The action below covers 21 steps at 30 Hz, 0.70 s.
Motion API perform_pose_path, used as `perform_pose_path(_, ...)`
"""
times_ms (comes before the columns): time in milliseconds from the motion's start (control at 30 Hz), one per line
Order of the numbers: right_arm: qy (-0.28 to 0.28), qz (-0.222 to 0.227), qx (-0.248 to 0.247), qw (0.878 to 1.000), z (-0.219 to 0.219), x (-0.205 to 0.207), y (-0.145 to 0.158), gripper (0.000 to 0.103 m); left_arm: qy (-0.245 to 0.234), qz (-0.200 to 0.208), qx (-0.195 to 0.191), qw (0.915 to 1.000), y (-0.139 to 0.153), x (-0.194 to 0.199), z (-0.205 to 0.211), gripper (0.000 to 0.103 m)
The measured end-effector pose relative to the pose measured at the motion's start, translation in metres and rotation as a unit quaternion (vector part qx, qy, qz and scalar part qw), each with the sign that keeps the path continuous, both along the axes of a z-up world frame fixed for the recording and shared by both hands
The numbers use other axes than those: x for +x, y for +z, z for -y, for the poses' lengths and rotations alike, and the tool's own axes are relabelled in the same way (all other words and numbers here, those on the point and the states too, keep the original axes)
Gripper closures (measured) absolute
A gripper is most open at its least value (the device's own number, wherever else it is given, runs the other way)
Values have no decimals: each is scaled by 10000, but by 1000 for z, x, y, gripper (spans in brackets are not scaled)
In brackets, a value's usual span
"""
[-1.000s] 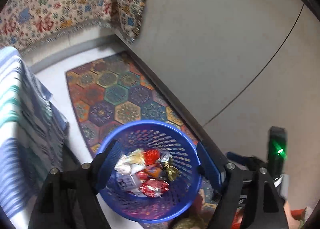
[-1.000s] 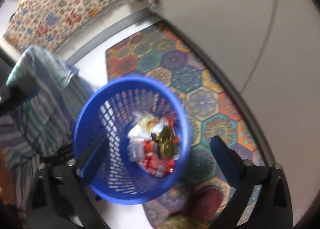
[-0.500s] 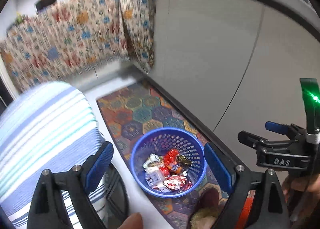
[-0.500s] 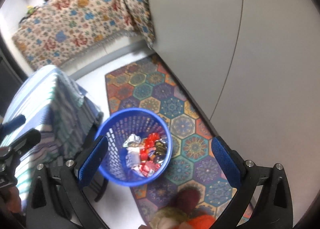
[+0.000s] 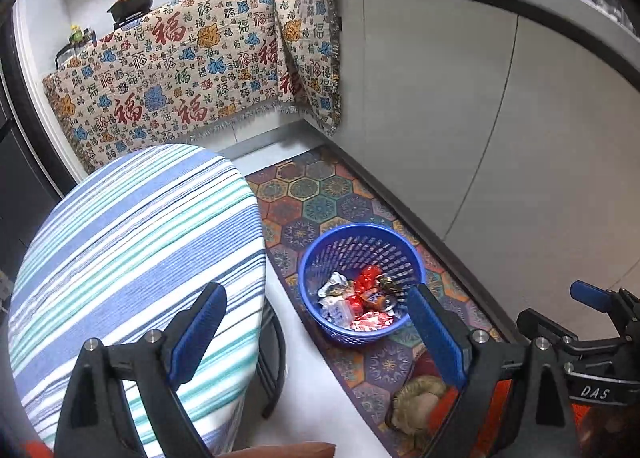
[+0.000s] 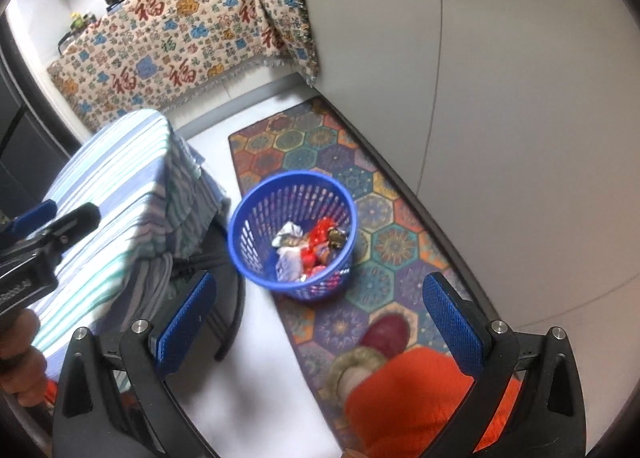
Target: Collect trash
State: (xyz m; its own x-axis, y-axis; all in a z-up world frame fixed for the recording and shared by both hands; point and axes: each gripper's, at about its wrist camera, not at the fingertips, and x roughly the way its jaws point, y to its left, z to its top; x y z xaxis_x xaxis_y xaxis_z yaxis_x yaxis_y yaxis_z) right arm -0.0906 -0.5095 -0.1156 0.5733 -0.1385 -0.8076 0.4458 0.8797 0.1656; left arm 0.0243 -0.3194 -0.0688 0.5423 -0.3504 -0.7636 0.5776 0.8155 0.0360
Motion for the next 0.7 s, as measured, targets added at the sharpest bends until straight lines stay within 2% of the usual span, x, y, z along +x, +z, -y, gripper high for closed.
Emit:
perform_pose_path(100, 104, 67, -231, 9997, -18, -7, 14, 0, 25, 100, 48, 9999, 4, -9, -6, 10)
perform_pose_path(333, 201, 233, -387, 9988, -40, -17, 38, 0, 79, 138, -51, 9999, 19, -15, -22, 10)
perform_pose_path(700, 165, 322, -467, 9983, -51, -25, 48, 0, 74, 101, -189, 9997, 31, -21, -32, 10)
